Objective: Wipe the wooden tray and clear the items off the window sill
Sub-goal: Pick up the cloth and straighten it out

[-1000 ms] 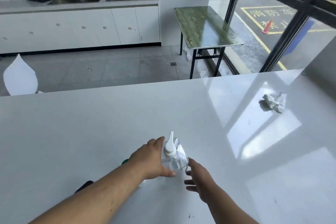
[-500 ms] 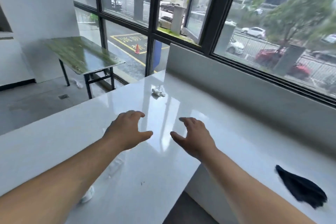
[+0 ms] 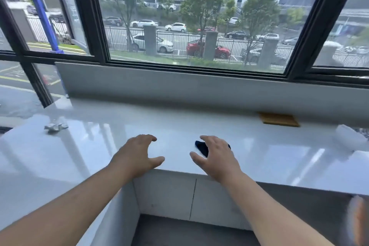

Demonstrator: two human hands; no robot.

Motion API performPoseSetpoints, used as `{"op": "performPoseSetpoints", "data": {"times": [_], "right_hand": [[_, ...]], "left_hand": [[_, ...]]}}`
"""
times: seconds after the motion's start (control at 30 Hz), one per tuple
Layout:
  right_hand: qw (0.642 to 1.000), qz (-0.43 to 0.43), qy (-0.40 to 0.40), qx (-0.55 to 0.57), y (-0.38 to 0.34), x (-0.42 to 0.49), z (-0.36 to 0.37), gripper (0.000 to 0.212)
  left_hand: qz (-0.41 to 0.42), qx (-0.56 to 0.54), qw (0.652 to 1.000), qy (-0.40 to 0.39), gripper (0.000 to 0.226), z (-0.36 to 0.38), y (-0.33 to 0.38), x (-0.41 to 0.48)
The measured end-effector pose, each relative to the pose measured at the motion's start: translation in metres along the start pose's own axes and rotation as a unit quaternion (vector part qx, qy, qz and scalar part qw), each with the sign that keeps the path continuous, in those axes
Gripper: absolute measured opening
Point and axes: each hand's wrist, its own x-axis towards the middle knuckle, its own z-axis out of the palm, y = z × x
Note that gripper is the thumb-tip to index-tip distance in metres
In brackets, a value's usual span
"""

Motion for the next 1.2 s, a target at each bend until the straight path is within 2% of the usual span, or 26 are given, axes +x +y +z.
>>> {"op": "performPoseSetpoints", "data": {"times": [0.2,0.3,0.43,0.63,0.77,1.0,1.1,1.2], "right_hand": [[0.996,0.083,0.007,0.012,0.16,0.003,-0.069,0.081],[0.992,0.128,-0.004,0.016,0.217,0.002,-0.084,0.083],[0.989,0.143,-0.017,0.02,0.261,0.019,-0.085,0.082],[0.987,0.149,-0.05,0.021,0.281,0.059,-0.054,0.081],[0.986,0.145,-0.079,-0.015,0.288,0.098,-0.029,0.079],[0.974,0.162,-0.135,-0.077,0.288,0.184,0.019,0.076],[0.969,0.17,-0.16,-0.082,0.286,0.223,0.042,0.072],[0.963,0.183,-0.183,-0.08,0.288,0.252,0.07,0.069]], "left_hand": [[0.032,0.008,0.999,-0.033,0.07,0.083,0.122,0.063],[0.027,0.012,0.998,-0.055,0.07,0.116,0.155,0.084],[0.025,0.026,0.997,-0.072,0.07,0.146,0.176,0.113],[0.02,0.029,0.995,-0.096,0.067,0.177,0.182,0.169],[0.028,0.017,0.992,-0.12,0.066,0.204,0.175,0.221],[0.036,0.01,0.977,-0.211,0.051,0.256,0.129,0.311],[0.08,0.053,0.963,-0.25,0.048,0.281,0.099,0.343],[0.194,0.143,0.933,-0.268,0.057,0.31,0.076,0.372]]}}
